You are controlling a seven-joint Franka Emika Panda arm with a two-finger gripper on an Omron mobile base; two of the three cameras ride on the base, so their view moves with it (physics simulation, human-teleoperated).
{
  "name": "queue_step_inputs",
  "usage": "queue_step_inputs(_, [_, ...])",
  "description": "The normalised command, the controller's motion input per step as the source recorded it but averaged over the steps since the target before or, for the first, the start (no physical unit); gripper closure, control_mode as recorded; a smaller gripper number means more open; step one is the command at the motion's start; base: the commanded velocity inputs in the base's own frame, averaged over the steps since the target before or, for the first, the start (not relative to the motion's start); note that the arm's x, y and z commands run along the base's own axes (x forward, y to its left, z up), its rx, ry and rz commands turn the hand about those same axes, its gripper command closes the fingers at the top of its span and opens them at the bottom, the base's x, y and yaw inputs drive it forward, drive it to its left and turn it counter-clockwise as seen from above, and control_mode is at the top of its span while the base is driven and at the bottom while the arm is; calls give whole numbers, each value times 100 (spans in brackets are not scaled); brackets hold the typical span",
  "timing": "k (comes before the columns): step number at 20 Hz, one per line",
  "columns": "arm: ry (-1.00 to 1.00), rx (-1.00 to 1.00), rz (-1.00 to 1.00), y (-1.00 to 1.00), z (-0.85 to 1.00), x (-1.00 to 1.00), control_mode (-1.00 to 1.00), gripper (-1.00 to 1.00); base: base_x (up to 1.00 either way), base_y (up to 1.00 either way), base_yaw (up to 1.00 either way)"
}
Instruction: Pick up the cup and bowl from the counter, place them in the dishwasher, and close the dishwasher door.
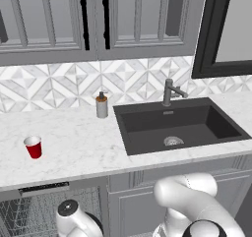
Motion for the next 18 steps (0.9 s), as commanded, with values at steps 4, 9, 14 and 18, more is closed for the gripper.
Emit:
queue_step_inputs(4, [-11, 0, 1, 0, -25, 14, -100, 100, 0, 0, 0])
queue_step_inputs(9, [-13, 0, 1, 0, -12, 12, -100, 100, 0, 0, 0])
queue_step_inputs(14, [-7, 0, 0, 0, -2, 10, -100, 100, 0, 0, 0])
queue_step_inputs(18, [-5, 0, 0, -9, 0, 9, -100, 100, 0, 0, 0])
